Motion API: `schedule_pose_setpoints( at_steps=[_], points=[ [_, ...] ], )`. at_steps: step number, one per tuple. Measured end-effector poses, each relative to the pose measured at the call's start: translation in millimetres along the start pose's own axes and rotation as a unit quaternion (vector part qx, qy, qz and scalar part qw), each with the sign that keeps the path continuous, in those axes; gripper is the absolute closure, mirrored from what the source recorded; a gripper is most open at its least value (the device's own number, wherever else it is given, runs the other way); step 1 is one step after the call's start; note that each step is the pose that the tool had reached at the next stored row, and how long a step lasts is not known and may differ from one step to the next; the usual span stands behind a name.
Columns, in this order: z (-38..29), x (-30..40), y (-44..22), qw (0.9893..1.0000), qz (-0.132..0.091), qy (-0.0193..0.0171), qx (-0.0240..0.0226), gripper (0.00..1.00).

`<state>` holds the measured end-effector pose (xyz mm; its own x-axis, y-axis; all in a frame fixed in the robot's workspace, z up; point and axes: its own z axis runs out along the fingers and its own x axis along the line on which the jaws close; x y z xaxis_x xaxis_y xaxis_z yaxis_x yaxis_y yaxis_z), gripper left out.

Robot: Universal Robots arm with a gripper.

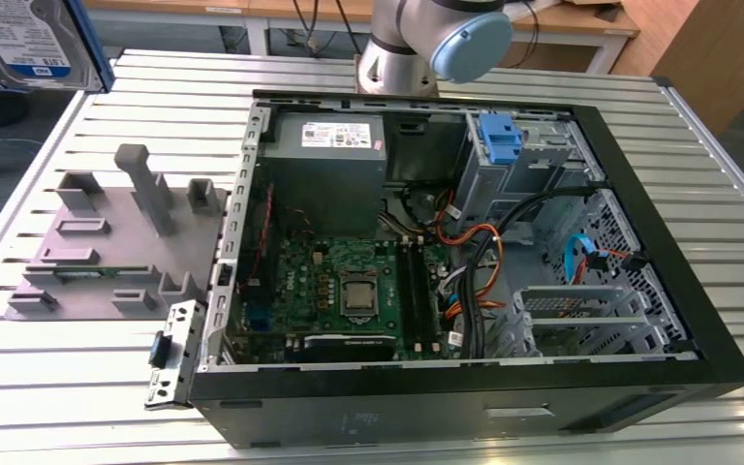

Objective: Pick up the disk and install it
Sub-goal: 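Pick up the disk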

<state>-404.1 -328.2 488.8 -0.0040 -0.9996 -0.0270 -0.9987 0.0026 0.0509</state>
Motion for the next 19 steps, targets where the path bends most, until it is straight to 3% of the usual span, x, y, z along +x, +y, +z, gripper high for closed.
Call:
schedule_pose_setpoints(
  at_steps=[19],
  points=[
    [-0.2, 0.0, -4.3, 1.0, 0.0, 0.0, 0.0, 0.65]
  ],
)
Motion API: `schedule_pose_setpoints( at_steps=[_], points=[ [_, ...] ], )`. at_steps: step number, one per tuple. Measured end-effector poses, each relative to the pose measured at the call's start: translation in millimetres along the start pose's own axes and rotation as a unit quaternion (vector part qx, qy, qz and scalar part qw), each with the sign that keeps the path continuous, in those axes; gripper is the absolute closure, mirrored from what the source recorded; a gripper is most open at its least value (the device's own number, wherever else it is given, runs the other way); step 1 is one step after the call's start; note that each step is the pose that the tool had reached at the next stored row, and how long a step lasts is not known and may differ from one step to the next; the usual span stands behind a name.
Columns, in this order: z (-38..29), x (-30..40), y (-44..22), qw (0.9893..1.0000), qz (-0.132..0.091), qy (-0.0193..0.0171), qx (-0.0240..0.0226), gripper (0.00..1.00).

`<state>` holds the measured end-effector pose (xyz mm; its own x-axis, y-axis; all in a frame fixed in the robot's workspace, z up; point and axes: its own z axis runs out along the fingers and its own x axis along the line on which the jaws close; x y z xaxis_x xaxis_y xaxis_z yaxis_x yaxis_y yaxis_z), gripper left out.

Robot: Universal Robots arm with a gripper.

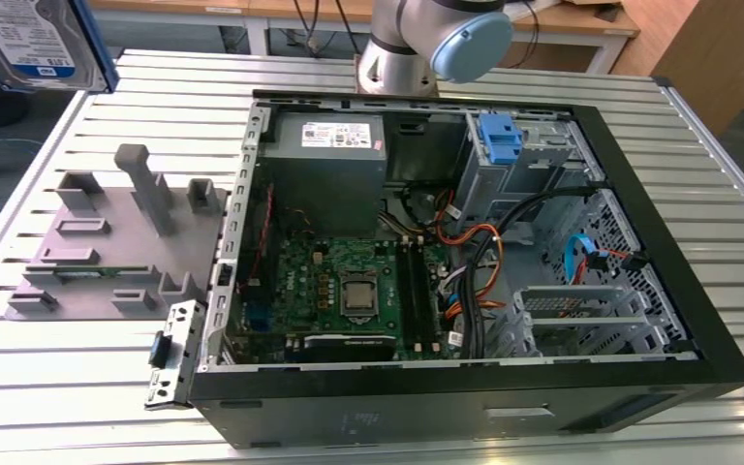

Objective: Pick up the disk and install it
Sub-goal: 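Pick up the disk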

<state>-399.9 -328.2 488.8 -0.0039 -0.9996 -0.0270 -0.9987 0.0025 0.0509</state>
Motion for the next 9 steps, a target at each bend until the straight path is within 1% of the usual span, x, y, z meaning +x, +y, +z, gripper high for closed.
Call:
schedule_pose_setpoints(
  at_steps=[9],
  points=[
    [-0.1, 0.0, -2.9, 1.0, 0.0, 0.0, 0.0, 0.65]
  ],
)
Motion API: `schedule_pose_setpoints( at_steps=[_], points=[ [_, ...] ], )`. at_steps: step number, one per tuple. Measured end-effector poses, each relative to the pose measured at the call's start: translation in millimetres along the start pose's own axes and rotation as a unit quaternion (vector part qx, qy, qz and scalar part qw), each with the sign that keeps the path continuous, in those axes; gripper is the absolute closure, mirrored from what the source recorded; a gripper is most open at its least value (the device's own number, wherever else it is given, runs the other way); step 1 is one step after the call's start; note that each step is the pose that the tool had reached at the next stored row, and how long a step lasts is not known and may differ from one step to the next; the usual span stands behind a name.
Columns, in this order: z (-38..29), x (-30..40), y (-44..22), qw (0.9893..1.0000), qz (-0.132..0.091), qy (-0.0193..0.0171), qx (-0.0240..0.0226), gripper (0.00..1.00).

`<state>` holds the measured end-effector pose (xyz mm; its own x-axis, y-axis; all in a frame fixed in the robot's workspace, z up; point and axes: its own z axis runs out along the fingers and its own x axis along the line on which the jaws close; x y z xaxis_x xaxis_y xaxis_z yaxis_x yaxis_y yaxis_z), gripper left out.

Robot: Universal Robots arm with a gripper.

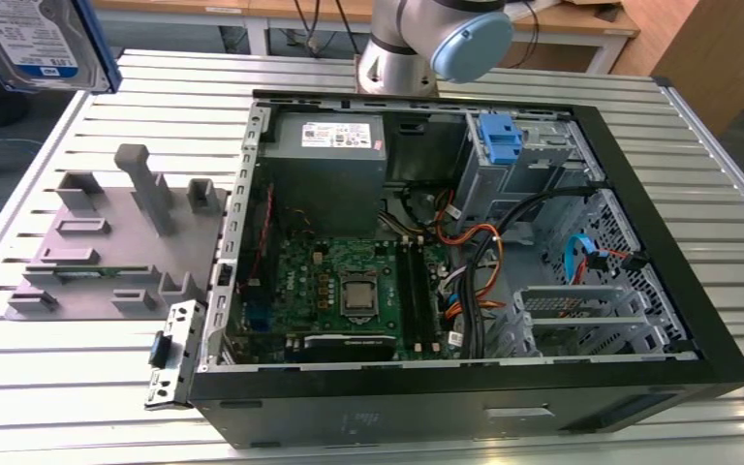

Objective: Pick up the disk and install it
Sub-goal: 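Pick up the disk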

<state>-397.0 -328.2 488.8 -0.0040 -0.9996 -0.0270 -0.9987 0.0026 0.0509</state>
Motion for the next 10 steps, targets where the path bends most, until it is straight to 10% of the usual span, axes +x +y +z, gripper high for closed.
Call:
schedule_pose_setpoints(
  at_steps=[10],
  points=[
    [-1.2, 0.0, -2.6, 1.0, 0.0, 0.0, 0.0, 0.65]
  ],
)
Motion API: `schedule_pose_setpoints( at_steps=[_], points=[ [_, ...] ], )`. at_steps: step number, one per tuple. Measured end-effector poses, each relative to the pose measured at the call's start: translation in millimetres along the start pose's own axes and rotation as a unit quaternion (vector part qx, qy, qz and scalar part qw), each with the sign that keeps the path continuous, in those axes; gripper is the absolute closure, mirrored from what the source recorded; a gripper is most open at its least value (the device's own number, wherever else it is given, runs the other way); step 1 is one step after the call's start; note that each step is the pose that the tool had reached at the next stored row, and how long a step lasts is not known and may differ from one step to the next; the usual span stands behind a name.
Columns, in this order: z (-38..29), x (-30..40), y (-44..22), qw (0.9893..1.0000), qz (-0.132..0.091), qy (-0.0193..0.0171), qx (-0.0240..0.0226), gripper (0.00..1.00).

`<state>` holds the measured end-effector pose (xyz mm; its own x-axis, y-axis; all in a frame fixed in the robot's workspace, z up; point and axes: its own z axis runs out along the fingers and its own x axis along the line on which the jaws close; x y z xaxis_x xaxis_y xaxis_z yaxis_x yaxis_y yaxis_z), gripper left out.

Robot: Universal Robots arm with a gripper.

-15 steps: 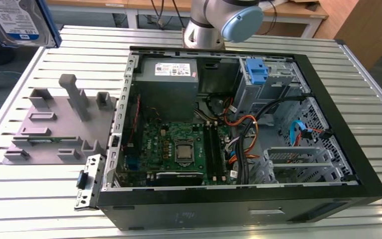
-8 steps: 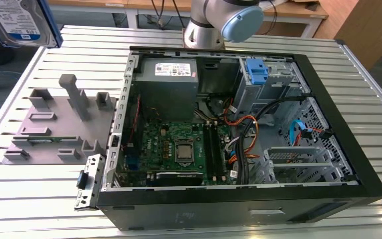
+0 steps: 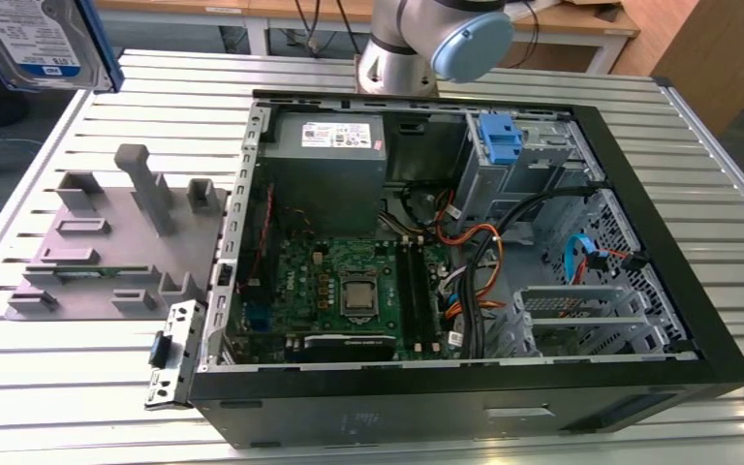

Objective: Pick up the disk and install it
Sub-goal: 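Pick up the disk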

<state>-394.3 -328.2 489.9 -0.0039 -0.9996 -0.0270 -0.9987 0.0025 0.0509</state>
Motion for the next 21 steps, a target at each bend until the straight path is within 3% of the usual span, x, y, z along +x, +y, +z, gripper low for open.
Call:
schedule_pose_setpoints(
  at_steps=[21],
  points=[
    [-0.4, 0.0, -8.1, 1.0, 0.0, 0.0, 0.0, 0.65]
  ],
)
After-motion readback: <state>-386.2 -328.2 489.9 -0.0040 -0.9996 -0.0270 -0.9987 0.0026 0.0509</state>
